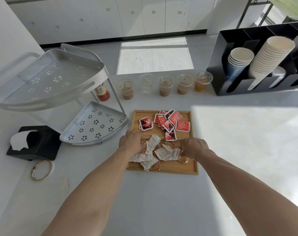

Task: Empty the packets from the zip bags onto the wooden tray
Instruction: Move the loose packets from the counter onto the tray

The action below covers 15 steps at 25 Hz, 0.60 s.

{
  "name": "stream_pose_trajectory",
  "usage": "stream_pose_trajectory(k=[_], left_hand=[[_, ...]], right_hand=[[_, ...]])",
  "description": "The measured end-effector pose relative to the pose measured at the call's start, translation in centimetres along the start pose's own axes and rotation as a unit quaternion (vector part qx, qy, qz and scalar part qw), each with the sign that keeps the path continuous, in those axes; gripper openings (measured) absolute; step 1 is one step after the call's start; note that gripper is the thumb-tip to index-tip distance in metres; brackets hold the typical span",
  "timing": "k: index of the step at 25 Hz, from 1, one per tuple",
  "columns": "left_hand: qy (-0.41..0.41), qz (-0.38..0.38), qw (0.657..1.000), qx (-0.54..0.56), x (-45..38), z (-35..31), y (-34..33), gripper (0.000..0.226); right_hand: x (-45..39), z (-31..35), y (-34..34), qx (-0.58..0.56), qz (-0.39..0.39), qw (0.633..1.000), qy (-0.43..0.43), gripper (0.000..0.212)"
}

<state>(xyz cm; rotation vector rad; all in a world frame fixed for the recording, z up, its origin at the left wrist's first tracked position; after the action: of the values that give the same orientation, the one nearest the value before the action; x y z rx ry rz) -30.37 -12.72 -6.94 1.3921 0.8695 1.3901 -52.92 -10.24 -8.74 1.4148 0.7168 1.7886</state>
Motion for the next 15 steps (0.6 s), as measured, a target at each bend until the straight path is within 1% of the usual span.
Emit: stream_pose_trajectory(k=[5, 6, 10, 13, 15], left_hand=[[0.018, 0.025, 0.999, 0.007, 2.6, 0.8, -0.1, 0.028], [0.021, 0.044, 0.999, 0.008, 3.2, 1.2, -0.3, 0.029], [-0.004, 0.173, 0.985, 0.015, 6.5, 2.0, -1.4, 0.037], [-0.02, 0.219, 0.975, 0.026, 9.7, 3.1, -1.5, 0.039], [-0.023, 0.273, 0.962, 0.017, 12.4, 4.5, -2.3, 0.04]], right_hand=[[2.0, 0.4, 1.2, -0.024, -0.009, 1.0, -0.002, 0.028], [2.5, 0.7, 1.4, -0.027, -0.006, 1.0, 0.002, 0.029], [5.1, 1.9, 1.3, -0.029, 0.045, 0.999, 0.003, 0.032], [6.7, 3.8, 1.1, -0.006, 0.047, 0.999, 0.011, 0.031], [7.7, 5.9, 0.2, 0.02, 0.06, 0.998, 0.024, 0.032]])
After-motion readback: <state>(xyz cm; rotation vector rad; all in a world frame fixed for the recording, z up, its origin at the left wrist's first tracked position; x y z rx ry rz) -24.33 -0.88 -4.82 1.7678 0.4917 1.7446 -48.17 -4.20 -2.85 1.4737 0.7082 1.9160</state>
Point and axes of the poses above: each hand's wrist, its own x-axis away from the middle knuckle, its own y-axis out of the back of the hand, z = x × y, the point moved 10 cm from there along -x, towards the middle knuckle, and after that the axes turned 15 degrees about -x, right-handed, at the moved point
